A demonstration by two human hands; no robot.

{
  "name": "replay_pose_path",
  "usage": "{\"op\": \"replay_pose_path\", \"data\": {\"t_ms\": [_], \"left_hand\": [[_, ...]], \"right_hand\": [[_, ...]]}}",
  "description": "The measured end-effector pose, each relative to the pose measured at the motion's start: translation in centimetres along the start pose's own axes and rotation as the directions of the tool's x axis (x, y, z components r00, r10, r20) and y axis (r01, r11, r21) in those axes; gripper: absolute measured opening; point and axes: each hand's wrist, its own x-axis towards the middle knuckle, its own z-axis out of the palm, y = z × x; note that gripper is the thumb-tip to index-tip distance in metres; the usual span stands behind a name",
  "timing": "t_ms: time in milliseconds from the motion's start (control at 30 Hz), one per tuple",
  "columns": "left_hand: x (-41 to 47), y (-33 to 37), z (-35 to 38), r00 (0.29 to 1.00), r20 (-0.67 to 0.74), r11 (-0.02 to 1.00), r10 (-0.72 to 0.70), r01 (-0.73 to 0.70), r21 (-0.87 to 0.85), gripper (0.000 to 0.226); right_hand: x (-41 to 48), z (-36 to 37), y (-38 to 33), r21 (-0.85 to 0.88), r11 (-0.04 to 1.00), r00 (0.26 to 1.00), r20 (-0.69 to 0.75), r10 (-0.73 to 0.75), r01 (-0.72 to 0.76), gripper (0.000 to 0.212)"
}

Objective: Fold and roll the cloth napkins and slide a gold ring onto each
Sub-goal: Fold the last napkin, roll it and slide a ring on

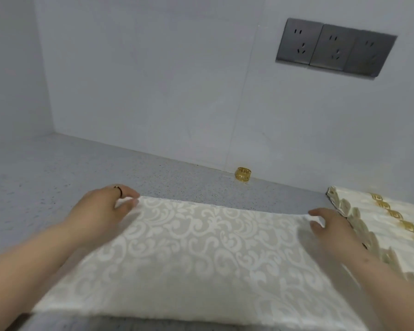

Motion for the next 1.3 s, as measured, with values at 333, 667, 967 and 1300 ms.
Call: {"op": "replay_pose_path", "data": {"t_ms": [333,667,967,1300], "left_hand": [[-10.2,6.2,5.0,0.856,0.44,0.893,0.27,-0.394,0.219,0.103],[-9.1,3.7,2.6,0.914,0.406,0.887,-0.007,-0.182,0.424,0.056],[-8.9,-2.1,0.0,0.962,0.068,0.891,-0.263,0.216,0.4,0.049],[-10.0,-4.8,-0.7,0.913,-0.013,0.872,-0.408,0.394,0.292,0.049]], "right_hand": [[-13.6,3.6,-8.9,0.145,0.878,0.794,0.378,-0.475,0.456,0.051],[-12.4,1.1,-2.8,-0.184,0.959,0.872,0.479,-0.104,0.215,0.071],[-13.8,0.1,-0.7,-0.297,0.95,0.911,0.412,0.034,0.1,0.065],[-15.1,-0.3,-1.8,-0.074,0.913,0.886,0.284,-0.367,0.401,0.059]]}}
